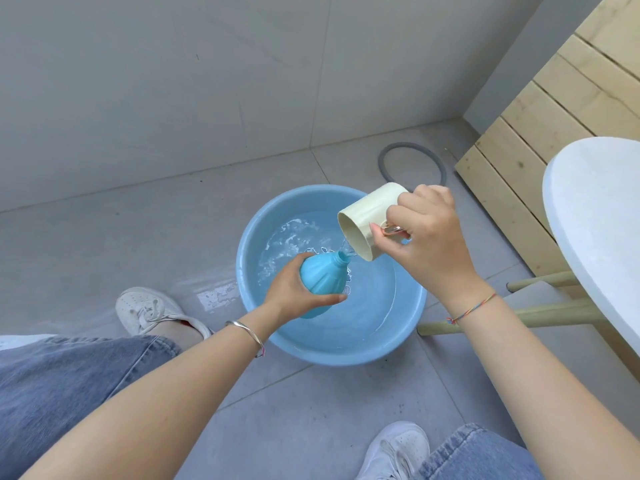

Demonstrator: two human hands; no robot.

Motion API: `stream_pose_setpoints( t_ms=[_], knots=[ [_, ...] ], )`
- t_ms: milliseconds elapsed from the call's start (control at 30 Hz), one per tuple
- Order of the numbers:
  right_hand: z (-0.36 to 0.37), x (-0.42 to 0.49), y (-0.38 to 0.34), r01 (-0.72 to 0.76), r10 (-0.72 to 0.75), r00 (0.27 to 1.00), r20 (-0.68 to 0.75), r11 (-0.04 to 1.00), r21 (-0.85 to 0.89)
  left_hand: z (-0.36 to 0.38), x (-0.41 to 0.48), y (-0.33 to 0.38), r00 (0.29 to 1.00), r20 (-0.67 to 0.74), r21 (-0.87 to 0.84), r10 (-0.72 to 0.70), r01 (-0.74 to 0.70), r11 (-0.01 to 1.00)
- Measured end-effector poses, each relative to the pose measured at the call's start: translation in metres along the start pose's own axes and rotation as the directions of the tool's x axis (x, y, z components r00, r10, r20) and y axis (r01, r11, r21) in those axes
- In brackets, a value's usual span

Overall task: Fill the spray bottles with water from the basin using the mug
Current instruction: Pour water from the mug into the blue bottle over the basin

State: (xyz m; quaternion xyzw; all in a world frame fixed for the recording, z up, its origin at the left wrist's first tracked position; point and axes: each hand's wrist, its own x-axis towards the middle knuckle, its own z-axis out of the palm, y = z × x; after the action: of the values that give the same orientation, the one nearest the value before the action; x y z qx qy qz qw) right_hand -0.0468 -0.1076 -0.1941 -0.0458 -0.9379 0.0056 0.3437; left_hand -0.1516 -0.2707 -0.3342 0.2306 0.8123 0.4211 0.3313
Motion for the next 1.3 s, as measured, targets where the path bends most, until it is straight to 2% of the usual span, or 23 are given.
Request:
stream_pose_setpoints(
  t_ms=[167, 300, 367, 433, 533, 600, 700, 833, 1000, 1300],
  knots=[
    [0.007, -0.005, -0.003, 0.109, -0.109, 0.994, 0.003, 0.993, -0.042, 0.0, 0.001, 0.002, 1.0, -0.002, 0.004, -0.009, 0.009, 1.0],
    [0.012, -0.009, -0.003, 0.074, -0.074, 0.997, 0.002, 0.997, -0.028, 0.002, 0.004, 0.0, 1.0, 0.0, 0.006, -0.01, 0.01, 1.0],
    [0.017, -0.011, 0.0, -0.028, 0.028, 1.0, -0.007, 1.0, 0.013, 0.002, 0.005, -0.001, 1.0, -0.001, -0.005, -0.018, 0.018, 1.0],
    [0.023, -0.017, 0.008, -0.217, 0.218, 0.976, -0.002, 0.973, 0.079, 0.003, 0.005, -0.003, 1.0, -0.006, -0.024, -0.027, 0.027, 0.999],
    [0.035, -0.037, 0.025, -0.562, 0.551, 0.827, 0.112, 0.805, 0.192, 0.003, 0.006, -0.009, 0.999, -0.017, -0.066, -0.03, 0.029, 0.997],
    [0.05, -0.055, 0.035, -0.672, 0.629, 0.736, 0.25, 0.725, 0.154, 0.001, 0.007, -0.013, 0.999, -0.027, -0.082, -0.032, 0.03, 0.996],
    [0.073, -0.086, 0.039, -0.642, 0.556, 0.705, 0.441, 0.764, 0.065, -0.002, 0.008, -0.019, 0.998, -0.04, -0.087, -0.04, 0.036, 0.996],
    [0.094, -0.114, 0.035, -0.579, 0.511, 0.658, 0.553, 0.813, -0.062, -0.007, 0.01, -0.026, 0.998, -0.052, -0.083, -0.042, 0.038, 0.996],
    [0.105, -0.127, 0.03, -0.506, 0.479, 0.637, 0.604, 0.851, -0.142, -0.013, 0.013, -0.035, 0.997, -0.057, -0.049, -0.052, 0.049, 0.998],
    [0.116, -0.134, 0.026, -0.525, 0.467, 0.592, 0.656, 0.842, -0.126, -0.013, 0.016, -0.039, 0.997, -0.059, -0.036, -0.045, 0.043, 0.998]
  ],
)
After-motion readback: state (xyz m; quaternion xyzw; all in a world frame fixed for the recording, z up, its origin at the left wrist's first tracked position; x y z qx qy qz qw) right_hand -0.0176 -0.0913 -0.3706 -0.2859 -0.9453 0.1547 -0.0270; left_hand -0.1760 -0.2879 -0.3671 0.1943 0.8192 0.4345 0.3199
